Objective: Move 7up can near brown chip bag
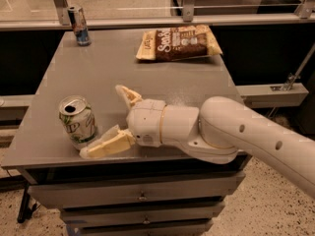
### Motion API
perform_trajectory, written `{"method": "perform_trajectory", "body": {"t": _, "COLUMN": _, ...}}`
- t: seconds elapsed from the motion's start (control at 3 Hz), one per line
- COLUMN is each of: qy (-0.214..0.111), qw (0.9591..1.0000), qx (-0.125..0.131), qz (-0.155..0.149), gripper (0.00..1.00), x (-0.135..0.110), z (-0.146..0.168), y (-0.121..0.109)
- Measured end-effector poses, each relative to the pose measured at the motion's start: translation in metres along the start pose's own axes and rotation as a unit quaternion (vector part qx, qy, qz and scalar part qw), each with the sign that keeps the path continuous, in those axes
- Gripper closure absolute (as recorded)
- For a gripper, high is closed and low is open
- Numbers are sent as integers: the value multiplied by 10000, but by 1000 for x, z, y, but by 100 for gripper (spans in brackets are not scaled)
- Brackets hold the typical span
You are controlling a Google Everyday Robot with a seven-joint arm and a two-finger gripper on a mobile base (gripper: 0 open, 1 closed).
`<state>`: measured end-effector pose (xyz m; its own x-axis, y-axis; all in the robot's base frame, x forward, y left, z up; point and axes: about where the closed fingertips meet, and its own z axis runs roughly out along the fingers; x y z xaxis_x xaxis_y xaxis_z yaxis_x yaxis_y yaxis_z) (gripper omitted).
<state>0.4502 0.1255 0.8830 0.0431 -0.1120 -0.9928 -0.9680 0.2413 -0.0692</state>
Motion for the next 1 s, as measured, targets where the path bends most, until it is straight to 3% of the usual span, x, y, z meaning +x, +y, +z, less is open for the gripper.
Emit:
{"method": "perform_trajectory", "body": {"t": 0.33, "qy": -375, "qw": 9993, "qx": -44, "qz": -5, "gripper": 0, "x": 5, "z": 35, "y": 3}}
{"method": "perform_trajectory", "body": {"t": 1.0, "qy": -530, "qw": 9984, "qx": -171, "qz": 60, "gripper": 40, "x": 12, "z": 61, "y": 18}}
